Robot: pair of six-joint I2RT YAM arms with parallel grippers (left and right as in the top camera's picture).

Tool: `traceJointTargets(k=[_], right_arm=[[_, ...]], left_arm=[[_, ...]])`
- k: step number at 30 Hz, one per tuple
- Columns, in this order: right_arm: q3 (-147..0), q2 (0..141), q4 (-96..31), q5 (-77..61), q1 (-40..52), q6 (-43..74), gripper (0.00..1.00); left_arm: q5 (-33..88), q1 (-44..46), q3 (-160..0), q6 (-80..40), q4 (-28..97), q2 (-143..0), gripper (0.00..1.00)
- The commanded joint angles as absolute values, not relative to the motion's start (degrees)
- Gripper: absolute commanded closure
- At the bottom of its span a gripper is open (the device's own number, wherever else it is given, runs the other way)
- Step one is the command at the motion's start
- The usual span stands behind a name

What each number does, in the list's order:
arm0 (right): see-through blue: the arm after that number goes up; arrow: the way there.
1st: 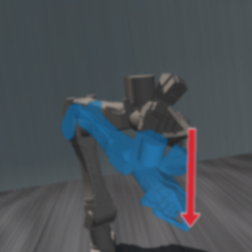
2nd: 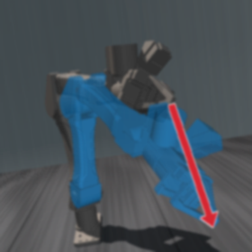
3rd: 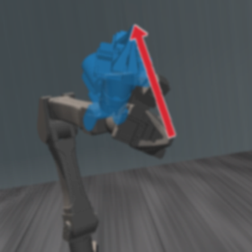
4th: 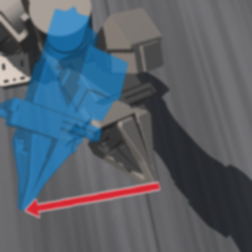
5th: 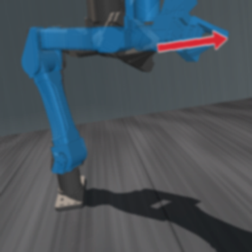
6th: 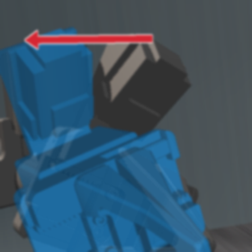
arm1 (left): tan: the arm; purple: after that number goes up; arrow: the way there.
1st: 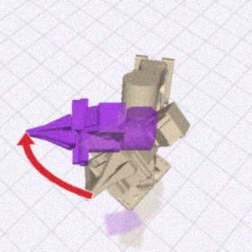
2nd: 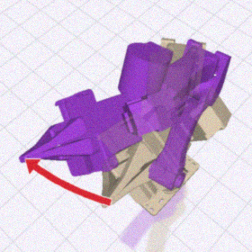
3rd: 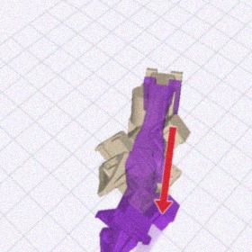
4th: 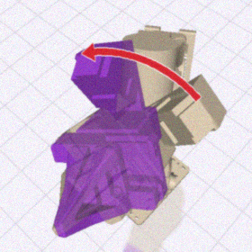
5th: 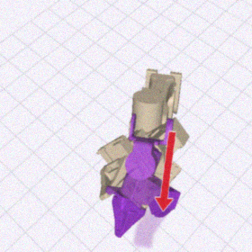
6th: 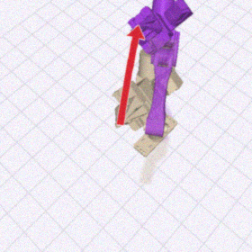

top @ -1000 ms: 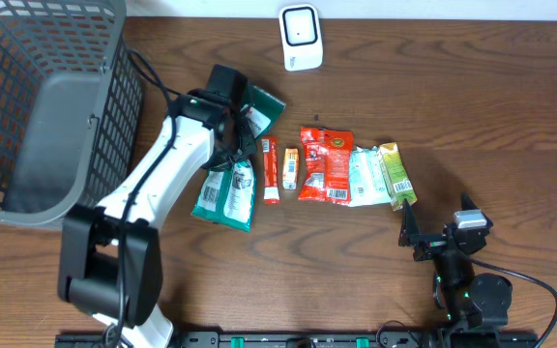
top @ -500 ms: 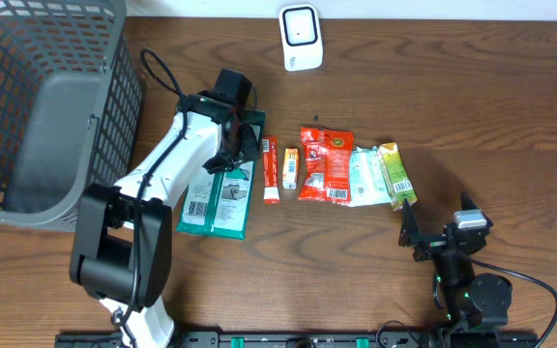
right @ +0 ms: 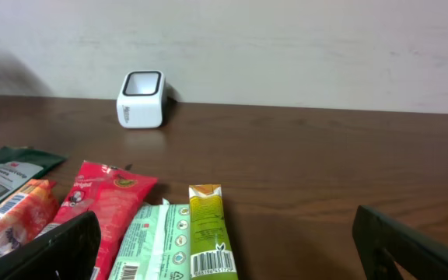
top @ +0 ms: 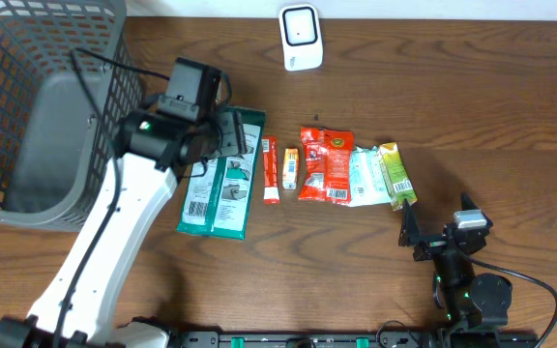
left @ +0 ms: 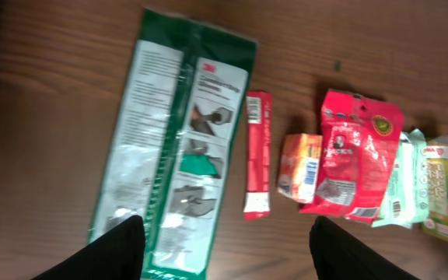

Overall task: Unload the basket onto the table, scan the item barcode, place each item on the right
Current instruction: 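Release the glove pack and hold the left gripper above it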

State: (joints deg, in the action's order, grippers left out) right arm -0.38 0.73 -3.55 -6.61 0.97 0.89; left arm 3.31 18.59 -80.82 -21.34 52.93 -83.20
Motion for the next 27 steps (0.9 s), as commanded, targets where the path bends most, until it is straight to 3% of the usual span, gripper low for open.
traceJointTargets(k=[1,5,7,27], right_arm=[[-0.32,0.49,-3.73,-6.48,0.36,1.67,0.01],[-0.32,0.49,-3.73,-6.48,0.36,1.67,0.01],[-0.32,0.49,-3.73,-6.48,0.36,1.67,0.01],[-0.32,0.49,-3.73,-6.50,0.36,1.67,0.01]], left_arm=[[-3.18,17.98,-81.67,-21.87,54.24,-80.93,0.27],[-4.36,15.64,-81.67,-22.31,55.35,-79.66,0.25],[-4.34,15.05,-81.58,-22.33,56.10,-79.75,0.14],[-4.34,15.07,-81.52,-22.33,56.31,-79.77,0.14]])
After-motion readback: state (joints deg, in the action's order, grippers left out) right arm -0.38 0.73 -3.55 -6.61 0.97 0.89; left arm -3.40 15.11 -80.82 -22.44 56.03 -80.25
